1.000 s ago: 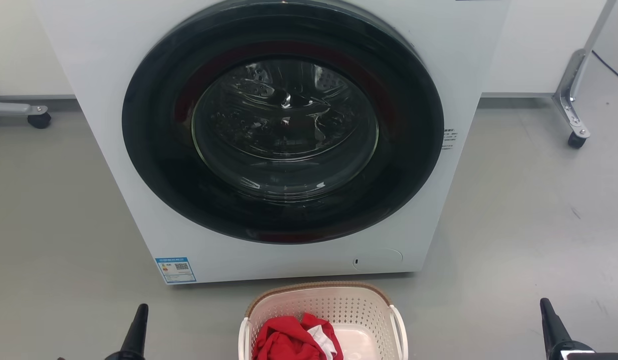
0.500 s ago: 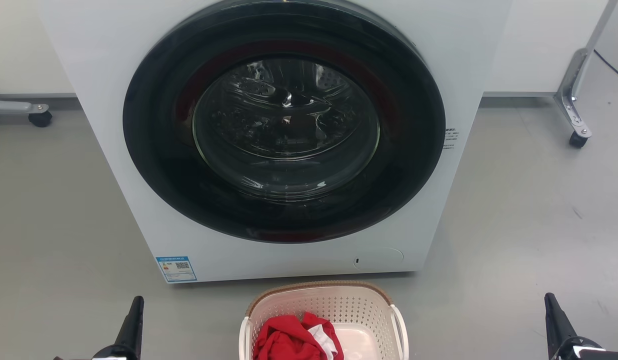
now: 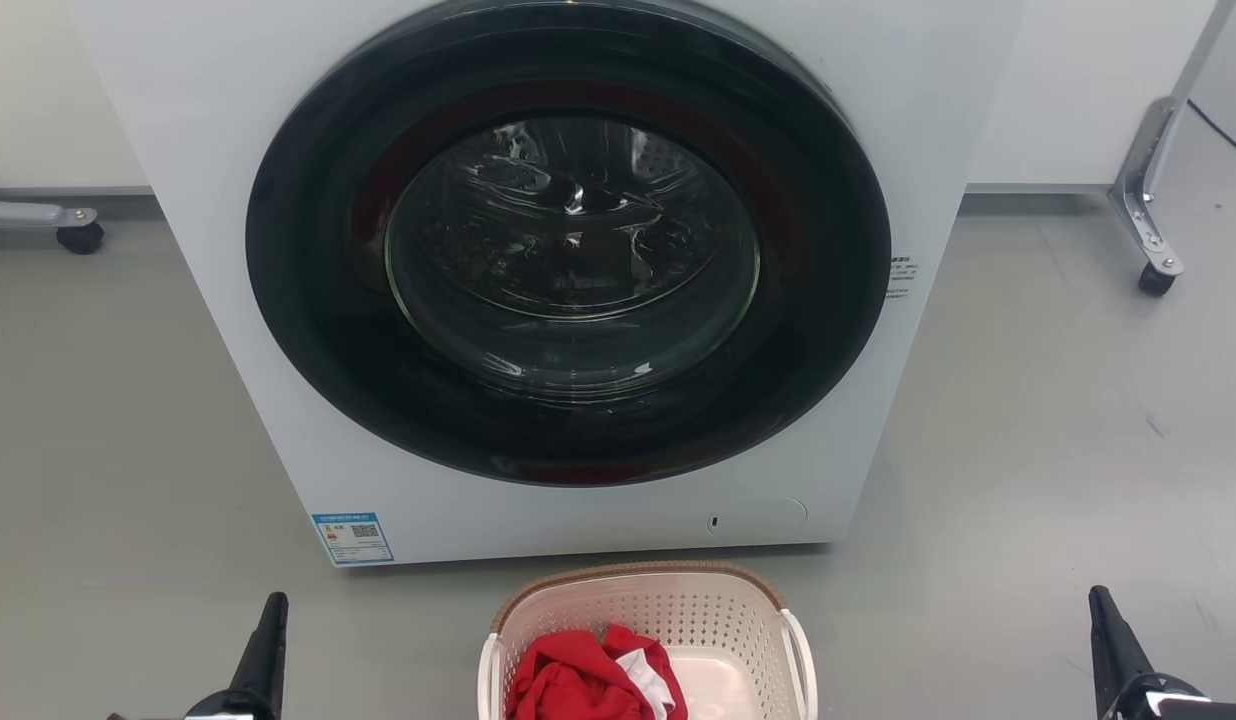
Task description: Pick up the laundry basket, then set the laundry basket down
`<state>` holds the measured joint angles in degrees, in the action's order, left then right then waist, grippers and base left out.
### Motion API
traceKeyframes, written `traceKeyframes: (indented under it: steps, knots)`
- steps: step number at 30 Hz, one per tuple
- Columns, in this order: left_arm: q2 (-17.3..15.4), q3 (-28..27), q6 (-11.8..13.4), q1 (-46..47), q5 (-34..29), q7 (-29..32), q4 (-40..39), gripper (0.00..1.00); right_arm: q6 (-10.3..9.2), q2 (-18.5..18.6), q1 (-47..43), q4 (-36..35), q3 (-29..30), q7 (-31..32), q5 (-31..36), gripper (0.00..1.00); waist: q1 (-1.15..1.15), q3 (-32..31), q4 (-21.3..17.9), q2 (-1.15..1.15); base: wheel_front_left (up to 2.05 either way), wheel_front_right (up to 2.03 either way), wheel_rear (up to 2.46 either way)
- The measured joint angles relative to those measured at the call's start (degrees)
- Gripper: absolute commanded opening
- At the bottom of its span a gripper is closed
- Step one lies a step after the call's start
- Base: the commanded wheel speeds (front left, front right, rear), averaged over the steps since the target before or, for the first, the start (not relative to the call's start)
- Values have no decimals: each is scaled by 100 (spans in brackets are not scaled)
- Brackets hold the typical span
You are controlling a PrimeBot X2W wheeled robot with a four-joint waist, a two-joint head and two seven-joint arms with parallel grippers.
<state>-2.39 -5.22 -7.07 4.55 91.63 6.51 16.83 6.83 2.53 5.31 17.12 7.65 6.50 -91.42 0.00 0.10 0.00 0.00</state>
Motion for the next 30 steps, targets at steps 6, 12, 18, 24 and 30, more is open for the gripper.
traceKeyframes:
  steps: [6, 12, 18, 24, 30]
  knots:
    - [0, 0, 0, 0, 0, 0, 1, 0, 0, 0, 0, 0, 0, 0, 0, 0, 0, 0, 0, 0, 0, 0, 0]
    - [1, 0, 0, 0, 1, 0, 1, 0, 0, 0, 0, 0, -1, 0, -1, 0, 0, 0, 0, 0, 0, 0, 0]
    - [1, 0, 0, 0, 1, 0, 2, 0, 0, 0, 0, 0, -1, 0, -1, 0, 0, 0, 0, 0, 0, 0, 0]
    - [1, 1, 0, 0, 1, 0, 3, 0, 0, -1, 0, 0, -1, 0, -1, 0, 0, 0, 0, 0, 0, 0, 0]
    - [1, 1, 0, 0, 5, 0, 4, 0, 0, -1, 0, 0, -1, 0, -1, 0, 0, 0, 0, 0, 0, 0, 0]
